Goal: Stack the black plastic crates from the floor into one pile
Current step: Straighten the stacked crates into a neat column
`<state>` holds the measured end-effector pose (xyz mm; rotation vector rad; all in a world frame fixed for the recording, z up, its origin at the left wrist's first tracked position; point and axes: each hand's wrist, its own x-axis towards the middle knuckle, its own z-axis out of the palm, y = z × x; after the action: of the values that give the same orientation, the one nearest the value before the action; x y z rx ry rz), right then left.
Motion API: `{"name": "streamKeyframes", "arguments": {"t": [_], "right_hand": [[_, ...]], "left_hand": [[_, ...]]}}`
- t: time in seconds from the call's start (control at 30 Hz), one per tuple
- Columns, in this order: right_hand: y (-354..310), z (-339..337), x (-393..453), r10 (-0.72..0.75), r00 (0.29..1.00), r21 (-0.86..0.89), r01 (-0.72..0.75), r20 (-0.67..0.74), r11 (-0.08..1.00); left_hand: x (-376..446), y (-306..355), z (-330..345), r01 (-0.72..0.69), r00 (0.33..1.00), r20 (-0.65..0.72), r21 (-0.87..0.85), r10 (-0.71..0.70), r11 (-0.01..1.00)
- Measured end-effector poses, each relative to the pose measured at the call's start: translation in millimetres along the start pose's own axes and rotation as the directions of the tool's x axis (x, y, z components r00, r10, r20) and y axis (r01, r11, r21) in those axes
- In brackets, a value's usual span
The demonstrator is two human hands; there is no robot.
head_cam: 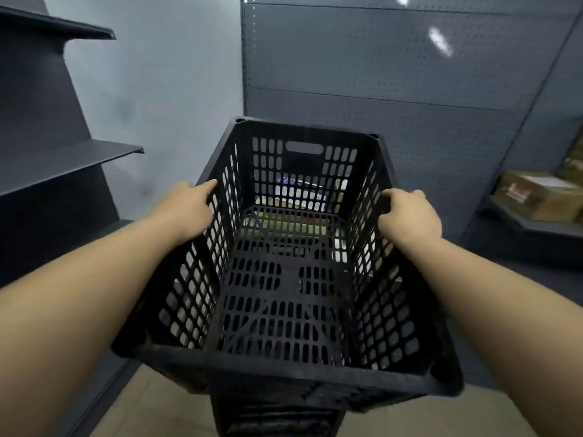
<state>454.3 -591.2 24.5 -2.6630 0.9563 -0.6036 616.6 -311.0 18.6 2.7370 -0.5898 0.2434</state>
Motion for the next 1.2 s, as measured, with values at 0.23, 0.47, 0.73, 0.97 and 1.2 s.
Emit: {"name": "streamKeyframes", "arguments": {"t": [0.23, 0.47, 0.73, 0.97, 1.2], "right_hand": [[19.4, 9.8, 16.3, 0.029, 0.999, -0.047, -0.028, 0.018, 0.998], [14.2, 31.4, 39.3, 0.015, 0.997, -0.015, -0.014, 0.078, 1.0], [3.5, 58.6, 70.5, -0.004, 0.989, -0.058, 0.013, 0.15, 0.998], [-0.5, 79.3, 101.8, -0.03, 0.979, -0.063, 0.043, 0.204, 0.997], [-5.6, 96.8, 127.2, -0.022, 0.973, -0.089, 0.044, 0.228, 0.995]], "left_hand": [[18.1, 9.2, 34.1, -0.019, 0.998, 0.065, -0.005, 0.019, 1.0], [35.5, 0.6, 40.8, 0.011, 0.994, 0.107, 0.052, -0.016, 0.999], [46.1, -7.2, 41.3, 0.064, 0.988, 0.138, 0.091, -0.076, 0.994], [67.7, -9.6, 49.5, 0.092, 0.977, 0.182, 0.131, -0.115, 0.987], [92.5, -15.1, 59.5, 0.109, 0.968, 0.21, 0.126, -0.134, 0.986]]}}
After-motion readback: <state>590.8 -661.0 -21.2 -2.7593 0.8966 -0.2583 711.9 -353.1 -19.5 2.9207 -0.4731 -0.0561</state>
